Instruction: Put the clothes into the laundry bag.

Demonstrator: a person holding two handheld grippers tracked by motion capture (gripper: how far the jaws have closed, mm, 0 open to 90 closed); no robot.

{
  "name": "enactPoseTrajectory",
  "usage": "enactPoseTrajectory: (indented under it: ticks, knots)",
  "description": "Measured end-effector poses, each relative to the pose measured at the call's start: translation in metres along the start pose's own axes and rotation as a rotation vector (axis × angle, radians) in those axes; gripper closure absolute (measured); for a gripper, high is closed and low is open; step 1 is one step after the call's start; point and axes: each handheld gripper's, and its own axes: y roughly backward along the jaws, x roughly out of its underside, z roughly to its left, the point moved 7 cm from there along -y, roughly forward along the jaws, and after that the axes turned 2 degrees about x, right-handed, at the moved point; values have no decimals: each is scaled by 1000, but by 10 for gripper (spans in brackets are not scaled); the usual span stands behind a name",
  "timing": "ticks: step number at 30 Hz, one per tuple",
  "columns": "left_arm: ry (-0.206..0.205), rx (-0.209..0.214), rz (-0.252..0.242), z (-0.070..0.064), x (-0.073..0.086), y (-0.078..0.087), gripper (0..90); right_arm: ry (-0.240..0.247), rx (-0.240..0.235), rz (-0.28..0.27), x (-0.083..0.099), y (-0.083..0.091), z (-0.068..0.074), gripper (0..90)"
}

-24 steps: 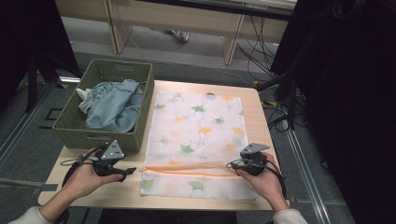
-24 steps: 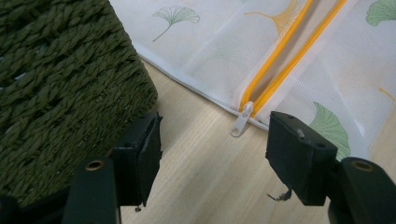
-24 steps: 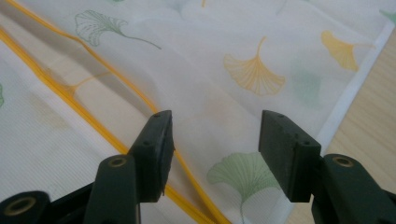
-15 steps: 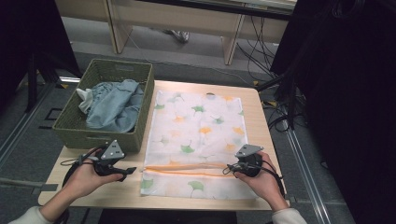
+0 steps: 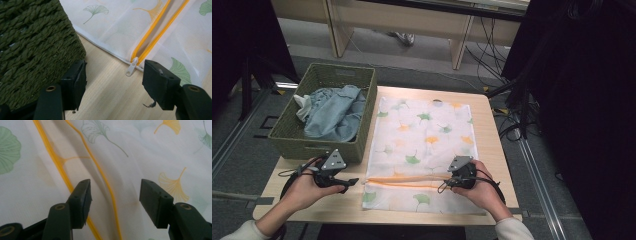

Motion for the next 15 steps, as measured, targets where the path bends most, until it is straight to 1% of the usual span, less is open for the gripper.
enactPoseTrajectory:
  ticks: [1,3,4,7,10,12,13,15]
  knots:
    - [-4,-1,3,0,0,0,350,6,-2,7,1,-1,-2,434]
    - [-6,0,5,0,0,1,349,-2,22,39,8,-1,-9,443]
    - [-4,0,1,0,0,1,350,-3,26,49,11,-1,-12,448]
    - [0,-1,-1,0,0,0,349,-24,18,53,19,-1,-18,463]
    - [-2,1,5,0,0,-1,350,-35,-1,39,16,-5,-19,467]
    - [-3,-1,2,0,0,-1,349,-31,-10,37,13,-9,-19,468]
    - [-5,0,3,0,0,0,349,-35,-22,35,12,-11,-18,476]
    - [-4,-1,5,0,0,-1,349,-26,-28,44,10,-14,-17,497]
